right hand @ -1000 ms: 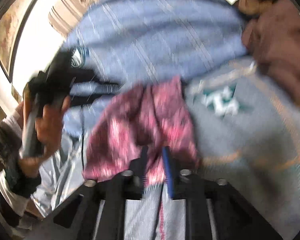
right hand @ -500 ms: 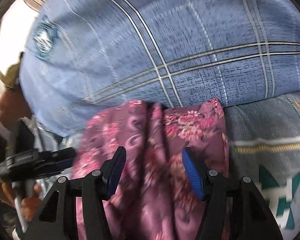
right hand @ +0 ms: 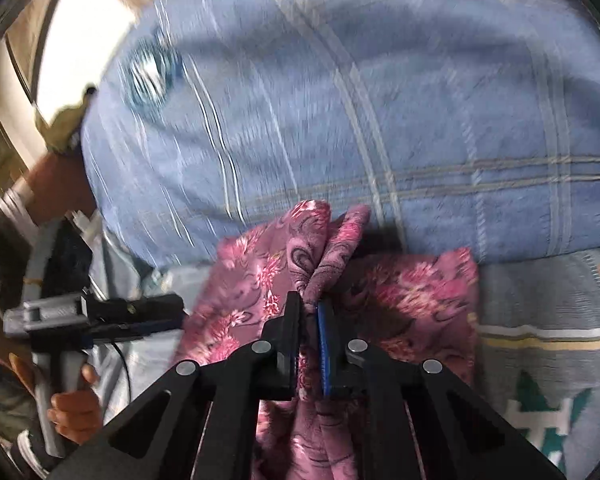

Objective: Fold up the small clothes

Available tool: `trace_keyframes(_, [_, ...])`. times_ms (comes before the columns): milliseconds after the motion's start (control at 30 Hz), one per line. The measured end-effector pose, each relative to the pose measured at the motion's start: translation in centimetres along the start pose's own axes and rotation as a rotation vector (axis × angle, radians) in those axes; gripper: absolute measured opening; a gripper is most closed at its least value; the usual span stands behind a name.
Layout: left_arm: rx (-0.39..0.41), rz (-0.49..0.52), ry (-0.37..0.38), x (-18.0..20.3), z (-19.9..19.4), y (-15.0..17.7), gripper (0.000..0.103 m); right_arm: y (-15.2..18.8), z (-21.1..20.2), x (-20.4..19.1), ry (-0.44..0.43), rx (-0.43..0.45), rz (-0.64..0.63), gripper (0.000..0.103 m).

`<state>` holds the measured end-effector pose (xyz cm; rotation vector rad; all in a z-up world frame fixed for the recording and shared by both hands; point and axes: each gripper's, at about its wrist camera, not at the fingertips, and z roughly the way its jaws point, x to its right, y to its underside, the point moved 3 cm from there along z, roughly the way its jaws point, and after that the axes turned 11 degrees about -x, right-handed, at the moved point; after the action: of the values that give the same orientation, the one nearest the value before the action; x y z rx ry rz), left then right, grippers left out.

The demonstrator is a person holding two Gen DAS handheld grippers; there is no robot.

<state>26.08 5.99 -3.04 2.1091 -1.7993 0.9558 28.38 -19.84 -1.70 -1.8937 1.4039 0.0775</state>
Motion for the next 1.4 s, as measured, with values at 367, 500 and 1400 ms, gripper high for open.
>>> trace_keyframes(367, [-0.015,0.03,-0.132,0.0,2.9,0.0,0.06,0.5,0.7,5.6,-0.108,-0.05,0.181,0.012])
trace_keyframes(500, [0.029,-0.035,-0.104,-2.2,0.9,-0.7,0.06,-0.5,1.3,5.5,-0.187,-0.047,0.252,0.04])
trace_keyframes(1400, [-0.087,0.032,-0.262,-0.4,5.1,1.4,0.06,0.0,2.4,6.8,0.086,-0.108,0.18,0.017])
